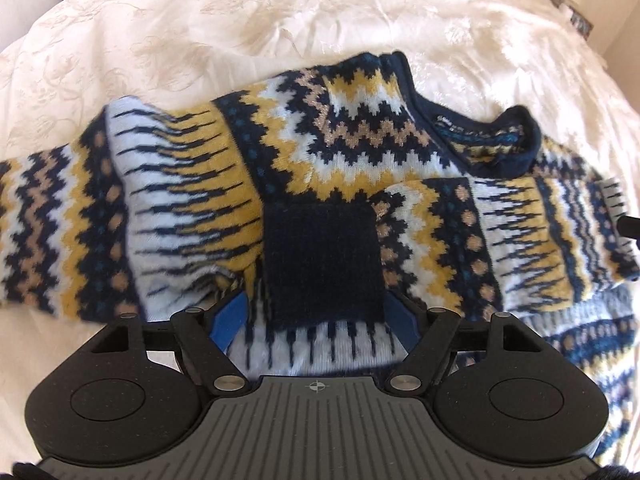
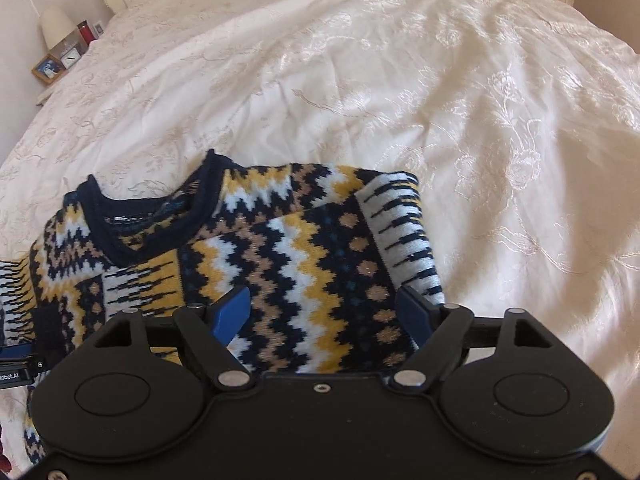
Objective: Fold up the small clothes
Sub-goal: 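Carry the cuff across the sweater body and open the right tool, then grasp the other navy sleeve cuff with the left tool and lift it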
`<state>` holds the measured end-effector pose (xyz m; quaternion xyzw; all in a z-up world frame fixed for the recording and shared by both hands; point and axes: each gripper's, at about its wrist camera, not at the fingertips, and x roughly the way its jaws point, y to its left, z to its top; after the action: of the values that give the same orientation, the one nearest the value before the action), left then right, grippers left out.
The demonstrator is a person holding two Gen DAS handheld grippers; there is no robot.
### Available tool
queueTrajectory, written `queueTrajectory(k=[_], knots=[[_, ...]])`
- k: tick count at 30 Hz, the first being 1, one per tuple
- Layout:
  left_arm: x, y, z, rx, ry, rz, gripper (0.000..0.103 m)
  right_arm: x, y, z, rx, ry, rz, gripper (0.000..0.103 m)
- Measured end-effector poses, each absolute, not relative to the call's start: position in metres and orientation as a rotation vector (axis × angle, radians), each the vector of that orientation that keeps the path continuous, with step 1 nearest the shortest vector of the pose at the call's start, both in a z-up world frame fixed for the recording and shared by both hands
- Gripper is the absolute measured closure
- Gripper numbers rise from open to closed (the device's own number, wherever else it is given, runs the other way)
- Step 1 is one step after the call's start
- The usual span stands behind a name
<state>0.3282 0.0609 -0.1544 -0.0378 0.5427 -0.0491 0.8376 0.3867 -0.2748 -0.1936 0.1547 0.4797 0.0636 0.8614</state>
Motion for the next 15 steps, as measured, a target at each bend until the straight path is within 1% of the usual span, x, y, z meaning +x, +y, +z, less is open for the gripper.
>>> queueTrajectory(k=[1,3,6,15], knots=[[0.321,0.068,-0.151,-0.093,1.135,-0.096,0.029,0.382,-0.271,-0.188,0.326,0.993,0.153,0.008],[0.301,0.088,-0.139,-0.12,1.106,-0.06,0.029,0.373,-0.26,-0.178,0.323,0.976,0.193,0.005],[0.28,0.127,-0.128,-0.172,1.08,0.013,0.029,0.357,-0.24,-0.166,0.303,0.97,0.246,0.004],[0.249,0.263,-0.103,-0.303,0.996,0.314,0.029,0.319,-0.179,-0.148,0.282,0.987,0.375,0.003]])
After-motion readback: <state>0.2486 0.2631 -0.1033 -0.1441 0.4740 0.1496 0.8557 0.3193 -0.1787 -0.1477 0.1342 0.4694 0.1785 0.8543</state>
